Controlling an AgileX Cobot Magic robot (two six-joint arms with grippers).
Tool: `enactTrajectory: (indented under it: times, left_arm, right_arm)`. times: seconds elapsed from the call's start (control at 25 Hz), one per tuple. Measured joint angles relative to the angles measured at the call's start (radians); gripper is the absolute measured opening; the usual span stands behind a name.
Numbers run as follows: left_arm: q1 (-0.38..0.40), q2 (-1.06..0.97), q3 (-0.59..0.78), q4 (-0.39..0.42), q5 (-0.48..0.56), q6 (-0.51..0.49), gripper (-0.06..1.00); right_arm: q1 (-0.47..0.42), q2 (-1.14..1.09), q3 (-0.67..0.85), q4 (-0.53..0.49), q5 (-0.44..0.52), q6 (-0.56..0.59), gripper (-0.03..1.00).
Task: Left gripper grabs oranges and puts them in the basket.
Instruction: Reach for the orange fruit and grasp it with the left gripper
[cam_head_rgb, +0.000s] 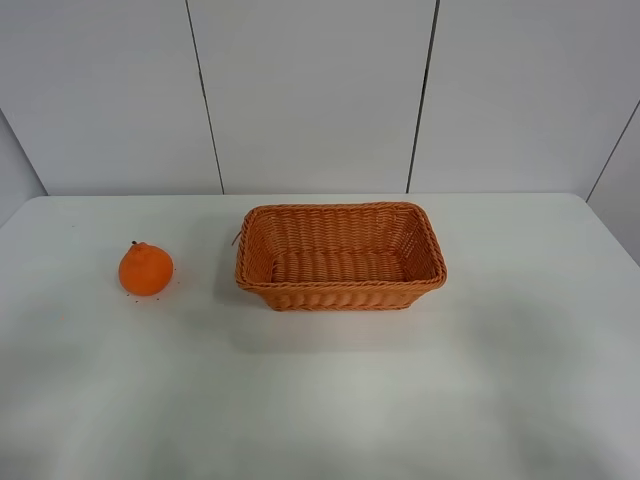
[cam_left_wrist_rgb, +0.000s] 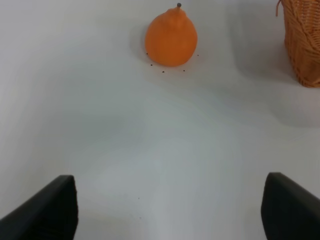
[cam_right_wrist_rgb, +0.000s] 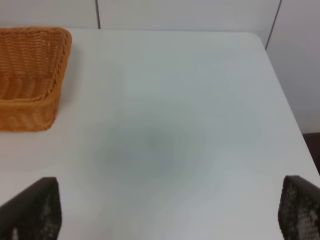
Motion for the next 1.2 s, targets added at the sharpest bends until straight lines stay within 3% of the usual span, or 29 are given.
enactTrajectory:
  times: [0.56,0.96,1.2]
  left_arm:
    - [0.0,0.052,-0.043,-0.001,-0.008,0.011,0.85]
    - [0.0,0.645,-0.38,-0.002,-0.083,0.015,0.85]
    - [0.0,1.009,-0.593,-0.038,-0.065,0.016,0.85]
  right_arm:
    - [0.0,0.0,0.0,0.0,0.0,0.0,0.69]
    - [0.0,0.0,0.0,0.0,0.0,0.0,0.69]
    - [0.0,0.0,0.0,0.0,0.0,0.0,0.69]
